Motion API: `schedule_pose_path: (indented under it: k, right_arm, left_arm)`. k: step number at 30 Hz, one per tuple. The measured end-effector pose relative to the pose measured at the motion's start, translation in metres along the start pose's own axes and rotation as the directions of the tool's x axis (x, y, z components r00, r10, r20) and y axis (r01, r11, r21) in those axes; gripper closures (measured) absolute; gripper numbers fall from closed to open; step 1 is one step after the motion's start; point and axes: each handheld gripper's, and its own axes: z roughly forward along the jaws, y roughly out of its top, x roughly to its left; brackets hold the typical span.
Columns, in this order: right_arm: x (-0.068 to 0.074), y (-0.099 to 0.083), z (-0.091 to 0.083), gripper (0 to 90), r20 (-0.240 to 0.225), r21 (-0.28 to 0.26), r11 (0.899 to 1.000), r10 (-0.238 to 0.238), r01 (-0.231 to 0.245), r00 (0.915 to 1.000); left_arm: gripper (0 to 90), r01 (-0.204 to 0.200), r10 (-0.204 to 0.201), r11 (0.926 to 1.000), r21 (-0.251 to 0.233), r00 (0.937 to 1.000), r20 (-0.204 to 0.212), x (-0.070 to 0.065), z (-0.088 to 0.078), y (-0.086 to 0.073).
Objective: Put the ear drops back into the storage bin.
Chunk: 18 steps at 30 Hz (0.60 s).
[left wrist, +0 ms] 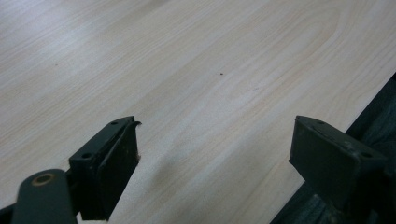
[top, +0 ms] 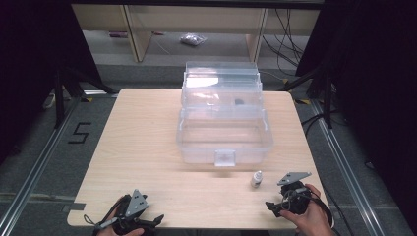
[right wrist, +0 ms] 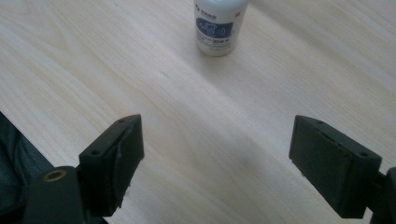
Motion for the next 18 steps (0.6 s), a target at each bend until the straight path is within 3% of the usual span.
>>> schedule_pose_path:
  k: [6,7,10,11,12,15,16,18]
  right_arm:
    - [-0.003,0.01,-0.003,18.9,0.0,0.022,0.999,-0.023,0.023,0.9997]
    - [-0.001,0.012,-0.004,18.9,0.003,0.033,0.999,0.005,-0.005,1.0]
    - [-0.004,0.02,-0.006,19.0,0.006,0.034,0.998,-0.05,0.05,0.9987]
    - [-0.002,0.022,-0.006,19.2,-0.003,0.05,0.998,-0.03,0.03,0.9996]
    - [-0.003,0.025,-0.006,19.4,0.002,0.043,0.998,-0.049,0.048,0.9988]
    - [0.001,0.031,-0.006,19.6,-0.004,0.065,0.997,-0.042,0.042,0.9991]
    - [-0.002,0.033,-0.005,19.6,0.001,0.059,0.995,-0.083,0.082,0.9966]
    - [0.0,0.038,-0.005,19.8,-0.006,0.072,0.994,-0.085,0.086,0.9963]
  left_arm:
    - [14.9,0.001,-0.001,1.0,0.002,1.0,-0.007,0.0,0.0,0.0]
    - [14.8,0.001,-0.001,1.0,0.001,1.0,-0.007,0.0,0.0,0.0]
    - [14.8,0.002,-0.002,1.0,0.0,1.0,-0.004,0.0,0.0,0.0]
    - [14.8,0.003,-0.003,1.0,0.0,1.0,-0.004,0.0,0.0,0.0]
    - [14.8,0.002,-0.002,1.0,0.001,1.0,-0.004,0.0,0.0,0.0]
    - [14.9,0.003,-0.003,1.0,0.001,1.0,-0.003,0.0,0.0,0.0]
    - [14.8,0.004,-0.004,1.0,0.001,1.0,-0.004,0.0,0.0,0.0]
    - [14.8,0.003,-0.003,1.0,0.0,1.0,-0.003,0.0,0.0,0.0]
